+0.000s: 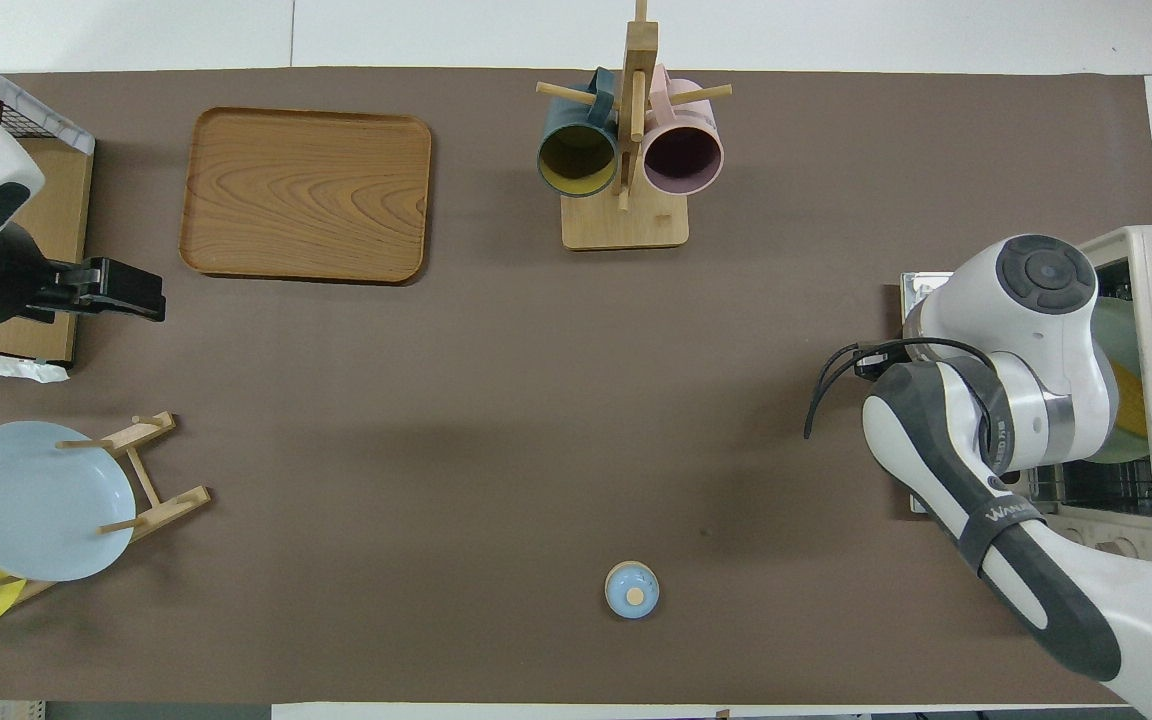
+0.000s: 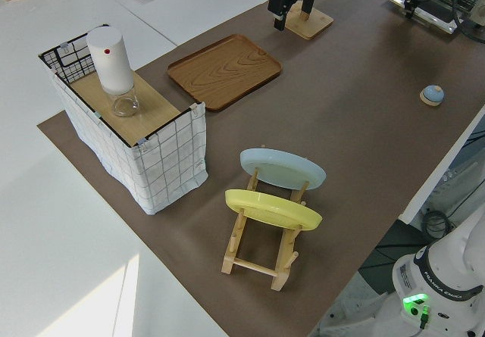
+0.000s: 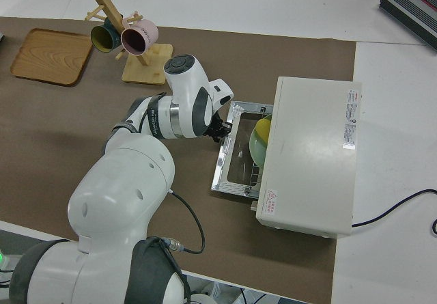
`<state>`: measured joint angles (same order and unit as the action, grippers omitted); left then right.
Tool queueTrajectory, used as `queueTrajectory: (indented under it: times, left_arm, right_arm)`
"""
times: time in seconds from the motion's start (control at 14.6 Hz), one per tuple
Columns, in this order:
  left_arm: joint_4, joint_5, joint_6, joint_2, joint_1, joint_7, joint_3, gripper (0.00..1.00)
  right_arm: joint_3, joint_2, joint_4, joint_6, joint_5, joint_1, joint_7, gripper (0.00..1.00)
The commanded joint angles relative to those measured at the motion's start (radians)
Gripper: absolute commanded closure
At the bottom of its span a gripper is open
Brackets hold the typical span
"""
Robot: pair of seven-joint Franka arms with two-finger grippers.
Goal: Put corn in oven
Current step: 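Push the oven door shut with the right gripper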
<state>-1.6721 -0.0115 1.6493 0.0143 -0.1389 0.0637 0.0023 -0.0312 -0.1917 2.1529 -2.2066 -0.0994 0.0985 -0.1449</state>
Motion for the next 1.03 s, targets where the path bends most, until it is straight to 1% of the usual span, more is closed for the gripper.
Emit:
queueTrajectory:
  times: [0.0,0.07,0.14,0.34,0.62,0.82,0.96]
  left_arm:
    - [-0.018,0.011,0.001,0.019,0.002,0.001,0.001,0.0]
    - [-0.018,0.011,0.001,0.019,0.002,0.001,0.001,0.0]
    - [-0.018,0.011,0.001,0.021,0.002,0.001,0.001,0.0]
    - [-0.018,0.011,0.001,0.021,0.002,0.001,0.001,0.0]
    - [-0.018,0.011,0.001,0.019,0.002,0.001,0.001,0.0]
    - [-0.018,0.011,0.001,0.019,0.002,0.001,-0.001,0.0]
    - [-0.018,0.011,0.001,0.019,0.002,0.001,0.001,0.0]
  right_arm:
    - [0.004,0.012,-0.005,0.027,-0.078,-0.005,0.021,1.0]
    - [0.005,0.012,-0.017,0.054,-0.133,-0.005,0.021,1.0]
    - [0.005,0.014,-0.031,0.074,-0.16,-0.006,0.025,1.0]
    - [0.0,0.023,-0.092,0.152,-0.166,-0.019,0.137,1.0]
    - [-0.001,0.054,-0.22,0.323,-0.168,-0.077,0.283,1.0]
    - [-0.003,0.101,-0.226,0.375,-0.157,-0.146,0.419,1.0]
    - [-0.001,0.106,-0.226,0.377,-0.154,-0.187,0.467,1.0]
